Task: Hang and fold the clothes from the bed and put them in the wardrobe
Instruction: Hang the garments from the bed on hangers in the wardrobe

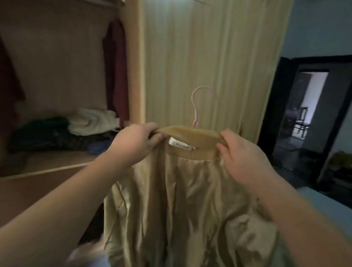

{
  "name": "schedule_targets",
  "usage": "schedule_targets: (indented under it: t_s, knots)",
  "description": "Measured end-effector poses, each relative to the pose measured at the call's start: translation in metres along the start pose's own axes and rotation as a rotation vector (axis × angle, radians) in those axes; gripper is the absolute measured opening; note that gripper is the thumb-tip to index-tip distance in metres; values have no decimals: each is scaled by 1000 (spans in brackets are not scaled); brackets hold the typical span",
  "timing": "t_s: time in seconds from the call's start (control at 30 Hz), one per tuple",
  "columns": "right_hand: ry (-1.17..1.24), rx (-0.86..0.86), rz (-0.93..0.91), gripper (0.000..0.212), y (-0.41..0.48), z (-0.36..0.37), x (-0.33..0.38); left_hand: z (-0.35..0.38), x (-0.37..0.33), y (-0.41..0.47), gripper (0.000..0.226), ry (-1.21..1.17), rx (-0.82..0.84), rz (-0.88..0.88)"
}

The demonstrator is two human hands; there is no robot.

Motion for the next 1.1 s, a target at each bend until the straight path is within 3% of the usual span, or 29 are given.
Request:
schedule_targets:
  t_s: [0.2,0.33,0.5,0.6,0.7,0.83,0.97,1.1]
  knots:
    - [87,-52,-100,17,103,97,141,-86,167,-27,29,-26,96,-65]
    - [221,-53,-207,17,150,147,215,-133,245,-43,49,-200,31,-221]
    - [436,164,-259,9,208,199,277,-158,314,-47,24,-17,129,-264]
    - [562,353,-302,11,243,226,294,-162,357,-50,35,107,48,-360]
    - [573,432,-335,21,273,256,300,-161,386,-45,38,272,-100,-429]
    - [623,329,-303,14,316,302,300,-148,412,-21,44,417,-206,-444]
    - [458,123,-322,34,361,349,312,-143,434,24,43,515,-297,-502]
    - [510,-24,-382,29,418,386,326,-133,457,81,46,609,-275,-520]
Point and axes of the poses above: each hand's wrist, its own y-axis towards the middle knuckle, its own z-axis out of the palm, x = y × z, the point moved 1 cm from there along y, towards the middle knuckle, and after that the axes turned 2 degrees about x, right-handed, at the moved point
